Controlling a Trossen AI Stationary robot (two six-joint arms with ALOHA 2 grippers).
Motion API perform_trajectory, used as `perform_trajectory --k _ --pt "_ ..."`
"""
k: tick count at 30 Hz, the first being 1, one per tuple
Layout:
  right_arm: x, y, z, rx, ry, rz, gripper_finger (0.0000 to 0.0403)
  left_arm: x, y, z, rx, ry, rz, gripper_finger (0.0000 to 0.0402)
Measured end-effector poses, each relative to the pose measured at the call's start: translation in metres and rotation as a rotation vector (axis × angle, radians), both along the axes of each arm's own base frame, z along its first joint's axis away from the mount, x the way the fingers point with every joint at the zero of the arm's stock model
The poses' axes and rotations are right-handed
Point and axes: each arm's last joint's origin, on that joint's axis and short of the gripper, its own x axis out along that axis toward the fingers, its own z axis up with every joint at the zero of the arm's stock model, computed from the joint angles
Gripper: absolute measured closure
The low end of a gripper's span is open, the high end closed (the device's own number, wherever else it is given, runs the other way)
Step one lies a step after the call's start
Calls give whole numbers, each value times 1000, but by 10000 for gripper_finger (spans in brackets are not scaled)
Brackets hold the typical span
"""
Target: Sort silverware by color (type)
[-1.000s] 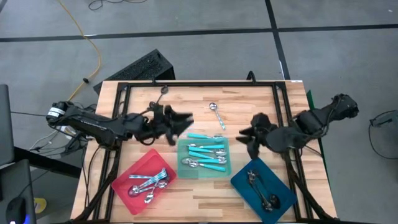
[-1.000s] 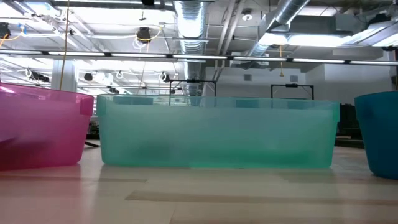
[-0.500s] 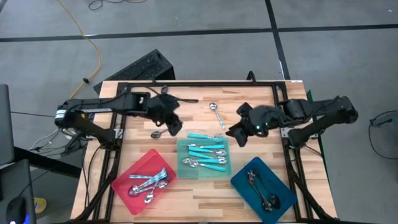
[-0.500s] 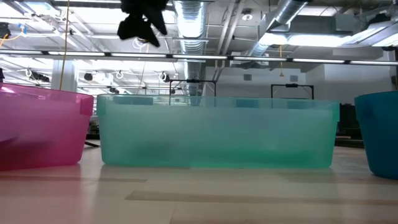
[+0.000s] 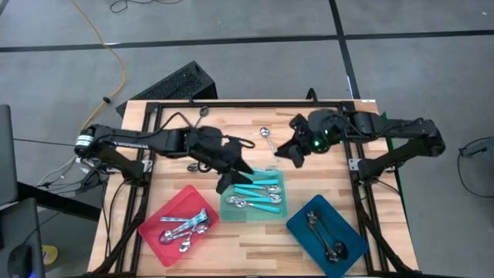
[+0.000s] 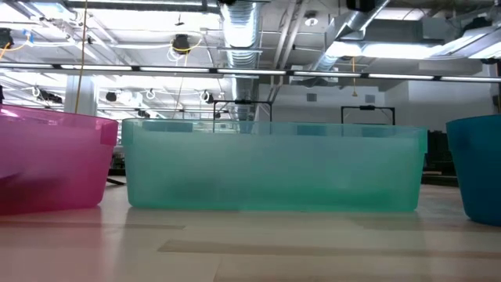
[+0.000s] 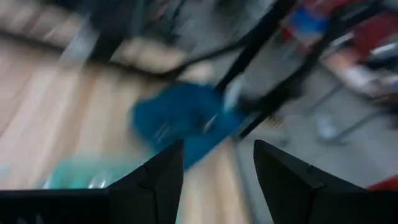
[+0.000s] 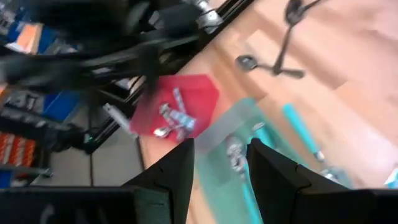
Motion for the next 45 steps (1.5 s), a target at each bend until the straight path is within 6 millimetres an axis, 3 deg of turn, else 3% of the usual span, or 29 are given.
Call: perform_trajectory --k 5,10,14,17,19,24,30,35,38,42,45 --pt "1 -19 -4 -127 40 -122 234 -1 -4 35 0 -327 -21 226" --pt "22 -35 -25 -254 151 -290 234 -18 7 67 155 -531 319 226" --pt "47 -50 -49 -315 232 -337 234 -38 20 75 315 -468 728 226" --pt "70 -62 -76 -331 314 -340 234 -51 32 70 430 -309 1057 226" --pt "84 -69 -92 -322 331 -327 234 -57 39 63 507 -198 1166 226" --pt "105 -81 -111 -307 394 -265 234 -65 61 40 489 16 1088 226" --pt "110 -98 -105 -325 570 -215 234 -73 97 7 277 321 883 226" --pt "105 -111 -103 -289 689 -225 234 -83 107 1 233 414 750 226" --pt "94 -121 -109 -160 746 -218 234 -90 115 -3 182 469 640 226" --pt "88 -135 -116 -41 750 -228 234 -95 130 -10 124 509 557 226" --pt "87 -137 -115 -55 754 -264 234 -100 142 -13 111 502 544 226"
